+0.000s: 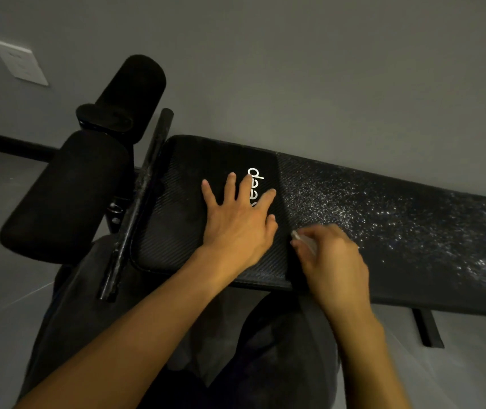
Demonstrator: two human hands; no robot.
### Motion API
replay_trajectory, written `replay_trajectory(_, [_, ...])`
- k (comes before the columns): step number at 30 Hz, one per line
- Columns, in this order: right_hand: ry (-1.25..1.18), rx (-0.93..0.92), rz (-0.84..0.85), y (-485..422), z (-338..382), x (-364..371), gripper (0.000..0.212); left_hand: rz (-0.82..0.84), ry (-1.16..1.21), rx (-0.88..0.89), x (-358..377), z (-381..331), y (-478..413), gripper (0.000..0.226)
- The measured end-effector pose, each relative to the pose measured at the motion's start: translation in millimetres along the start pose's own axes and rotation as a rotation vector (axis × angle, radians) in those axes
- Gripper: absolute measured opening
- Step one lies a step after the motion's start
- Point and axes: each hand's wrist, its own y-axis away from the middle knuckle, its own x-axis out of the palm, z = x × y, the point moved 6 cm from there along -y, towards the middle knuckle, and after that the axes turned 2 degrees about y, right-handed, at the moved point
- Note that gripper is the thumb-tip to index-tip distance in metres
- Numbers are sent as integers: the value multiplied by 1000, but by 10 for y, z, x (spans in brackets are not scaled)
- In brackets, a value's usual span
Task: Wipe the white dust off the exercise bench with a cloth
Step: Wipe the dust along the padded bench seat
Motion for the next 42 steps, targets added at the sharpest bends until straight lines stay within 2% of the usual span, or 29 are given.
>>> replay_trajectory(4, [26,-33,-14,-336,154,56,22,-14,-5,-8,35,15,-58,61])
replay_trajectory(9, [11,-68,71,-149,96,20,18,-64,-2,5,70,18,-42,61])
replay_trajectory(15, [71,-55,19,-890,332,113,26,-45,9,12,96,27,-77,62])
replay_trajectory(22, [24,-68,109,-576,166,87,20,-95,-5,13,112,20,-78,63])
replay_trajectory(29, [56,-37,19,-1068,369,167,26,-116,4,9,87,15,-65,66])
replay_trajectory(34, [85,-74,83,-817,299,119,21,-125,0,0,82,11,-64,67])
replay_trajectory(37, [149,-77,119,-1067,354,135,20,-113,-6,5,86,-1,-67,65])
replay_trajectory(42, [98,-36,65,-1478,533,211,24,-108,1,-2,88,8,-64,62])
